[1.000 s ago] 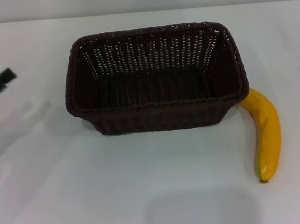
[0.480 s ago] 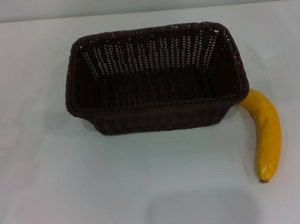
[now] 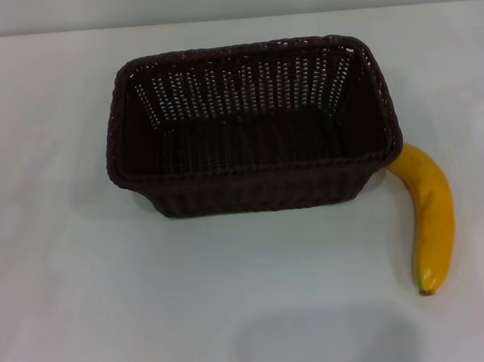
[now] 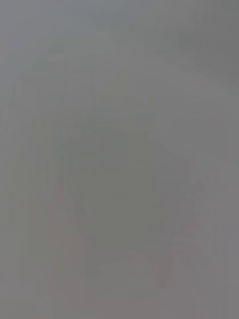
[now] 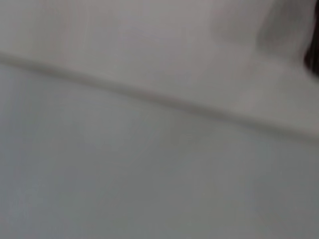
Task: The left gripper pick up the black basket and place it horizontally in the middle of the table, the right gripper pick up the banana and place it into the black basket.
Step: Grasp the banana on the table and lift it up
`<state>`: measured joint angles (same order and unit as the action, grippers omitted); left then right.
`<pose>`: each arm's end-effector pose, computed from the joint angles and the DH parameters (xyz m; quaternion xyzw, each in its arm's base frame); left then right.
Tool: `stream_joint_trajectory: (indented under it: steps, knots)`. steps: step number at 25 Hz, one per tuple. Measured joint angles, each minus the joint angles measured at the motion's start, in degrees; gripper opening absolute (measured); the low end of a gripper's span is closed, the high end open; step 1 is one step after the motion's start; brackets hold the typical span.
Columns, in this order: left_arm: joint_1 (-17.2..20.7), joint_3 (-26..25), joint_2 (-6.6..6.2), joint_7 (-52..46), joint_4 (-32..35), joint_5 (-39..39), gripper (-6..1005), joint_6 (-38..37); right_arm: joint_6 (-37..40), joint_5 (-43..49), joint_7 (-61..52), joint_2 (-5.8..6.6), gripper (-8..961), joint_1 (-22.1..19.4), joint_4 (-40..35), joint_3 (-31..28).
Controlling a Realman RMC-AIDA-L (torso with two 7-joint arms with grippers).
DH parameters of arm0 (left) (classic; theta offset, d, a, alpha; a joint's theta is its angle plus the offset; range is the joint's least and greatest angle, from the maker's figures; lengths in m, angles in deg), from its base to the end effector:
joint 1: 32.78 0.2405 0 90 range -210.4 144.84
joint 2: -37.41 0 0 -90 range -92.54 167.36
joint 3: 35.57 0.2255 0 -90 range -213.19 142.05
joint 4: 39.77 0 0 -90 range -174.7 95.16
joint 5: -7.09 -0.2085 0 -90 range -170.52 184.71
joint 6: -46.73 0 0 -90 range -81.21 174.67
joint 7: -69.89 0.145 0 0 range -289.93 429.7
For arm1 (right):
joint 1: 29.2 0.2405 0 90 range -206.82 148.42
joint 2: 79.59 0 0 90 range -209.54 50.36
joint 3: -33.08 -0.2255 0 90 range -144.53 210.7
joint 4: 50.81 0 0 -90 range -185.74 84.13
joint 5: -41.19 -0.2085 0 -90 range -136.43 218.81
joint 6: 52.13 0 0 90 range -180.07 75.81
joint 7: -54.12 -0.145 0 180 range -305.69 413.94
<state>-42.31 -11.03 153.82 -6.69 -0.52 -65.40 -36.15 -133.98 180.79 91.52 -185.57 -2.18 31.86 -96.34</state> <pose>-0.3426 0.2586 0.1674 -0.6619 -0.3019 -0.4564 0.5124 0.2249 0.3659 0.2016 -0.8161 0.4051 -0.0040 0.4122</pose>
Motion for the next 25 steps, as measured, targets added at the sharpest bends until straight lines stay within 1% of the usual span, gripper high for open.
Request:
stream_joint_trajectory:
  steps: [2, 4, 9, 10, 11, 15, 19, 21, 25]
  knots:
    - [-0.61, 0.0, -0.08, 0.04, -0.07, 0.18, 723, 0.13, -6.56, 4.59, -1.84, -0.08, 843, 2.37, 0.98, 0.03]
    - [-0.86, -0.02, -0.16, 0.03, -0.09, 0.68, 723, 0.34, -11.57, 7.45, -2.2, -0.57, 843, 4.65, 1.18, 0.16]
    - [-0.84, -0.8, -0.28, -0.09, -0.15, 1.58, 723, 0.46, -21.16, 11.31, -2.42, -3.09, 843, 8.79, 1.52, 1.38]
    - [-0.88, -1.17, -0.28, -0.1, -0.14, 1.59, 723, 0.47, -22.02, 11.49, -2.56, -3.59, 843, 9.13, 1.58, 1.91]
    - [-0.91, -2.11, -0.32, -0.11, -0.14, 1.62, 723, 0.54, -22.79, 11.69, -2.76, -4.11, 843, 9.49, 1.65, 2.49]
    - [-0.66, -2.84, -0.48, -0.11, -0.15, 1.62, 724, 0.56, -23.78, 12.06, -4.99, -7.03, 843, 10.47, 0.61, 7.24]
    - [-0.55, -3.72, -0.64, 0.19, -0.15, 1.36, 724, 0.59, -22.73, 12.26, -7.99, -8.97, 843, 11.01, -2.02, 12.6]
    - [-0.63, -3.75, -0.64, 0.29, -0.2, 1.15, 724, 0.62, -21.92, 12.05, -9.76, -9.32, 843, 11.04, -2.67, 14.41]
    - [-0.77, -3.77, -0.73, 0.74, -0.76, 0.86, 724, 0.63, -20.11, 10.55, -13.09, -9.41, 843, 10.68, -4.1, 16.98]
